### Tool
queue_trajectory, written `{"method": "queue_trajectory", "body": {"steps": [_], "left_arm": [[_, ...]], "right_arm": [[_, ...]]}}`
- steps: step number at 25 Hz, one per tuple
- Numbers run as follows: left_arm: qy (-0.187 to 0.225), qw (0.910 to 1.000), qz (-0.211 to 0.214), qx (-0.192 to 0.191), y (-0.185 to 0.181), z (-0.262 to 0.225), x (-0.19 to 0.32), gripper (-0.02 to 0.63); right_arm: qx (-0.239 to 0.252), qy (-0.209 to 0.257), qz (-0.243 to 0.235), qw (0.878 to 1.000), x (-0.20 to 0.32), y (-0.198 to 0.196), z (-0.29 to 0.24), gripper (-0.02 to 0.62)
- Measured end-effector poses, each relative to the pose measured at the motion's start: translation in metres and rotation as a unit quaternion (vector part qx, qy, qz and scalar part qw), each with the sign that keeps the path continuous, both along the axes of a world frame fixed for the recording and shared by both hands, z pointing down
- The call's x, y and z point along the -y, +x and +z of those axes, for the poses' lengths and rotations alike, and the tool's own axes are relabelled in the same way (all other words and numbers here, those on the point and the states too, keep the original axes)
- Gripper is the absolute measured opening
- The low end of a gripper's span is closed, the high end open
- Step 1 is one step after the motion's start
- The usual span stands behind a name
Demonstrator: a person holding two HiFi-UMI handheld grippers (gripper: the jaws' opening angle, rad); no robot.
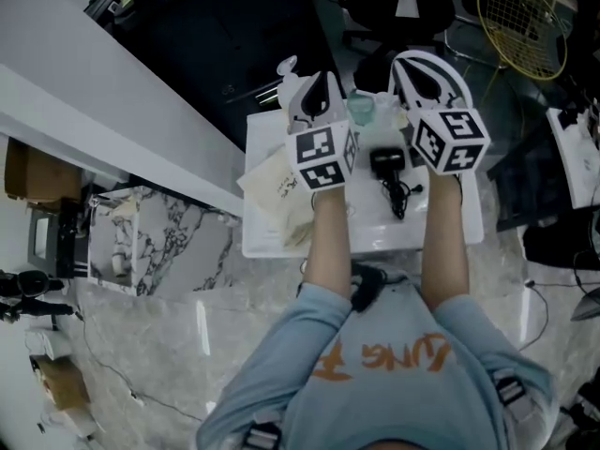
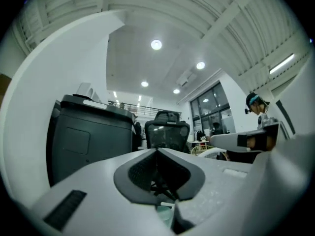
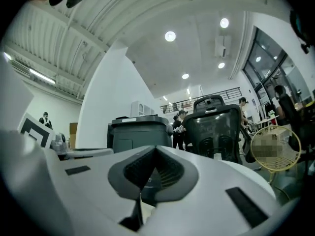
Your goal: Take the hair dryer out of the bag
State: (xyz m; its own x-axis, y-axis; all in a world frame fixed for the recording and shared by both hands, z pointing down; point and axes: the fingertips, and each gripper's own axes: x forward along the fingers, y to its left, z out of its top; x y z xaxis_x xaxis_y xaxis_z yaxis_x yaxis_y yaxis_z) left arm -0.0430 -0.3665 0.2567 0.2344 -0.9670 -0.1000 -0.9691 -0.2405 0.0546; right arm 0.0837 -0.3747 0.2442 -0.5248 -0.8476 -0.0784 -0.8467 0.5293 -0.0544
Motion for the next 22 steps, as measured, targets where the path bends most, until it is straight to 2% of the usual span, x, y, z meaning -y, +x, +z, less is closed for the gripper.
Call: {"method": "queue_trajectory", "body": {"steps": [3, 9, 22], "left_arm": [[0.002, 0.9993, -0.025, 0.029, -0.008, 0.010, -0.006, 0.008], [0.001, 0.9984, -0.018, 0.054, -0.005, 0.019, -0.005, 0.008], [0.010, 0.9991, -0.013, 0.039, -0.007, 0.018, -0.004, 0.005]], "right_arm": [[-0.029, 0.001, 0.010, 1.000, -0.003, 0.000, 0.017, 0.000], [-0.046, 0.002, 0.006, 0.999, 0.004, -0.001, 0.023, 0.000], [-0.060, 0.004, 0.001, 0.998, 0.010, 0.002, 0.023, 0.000]]}}
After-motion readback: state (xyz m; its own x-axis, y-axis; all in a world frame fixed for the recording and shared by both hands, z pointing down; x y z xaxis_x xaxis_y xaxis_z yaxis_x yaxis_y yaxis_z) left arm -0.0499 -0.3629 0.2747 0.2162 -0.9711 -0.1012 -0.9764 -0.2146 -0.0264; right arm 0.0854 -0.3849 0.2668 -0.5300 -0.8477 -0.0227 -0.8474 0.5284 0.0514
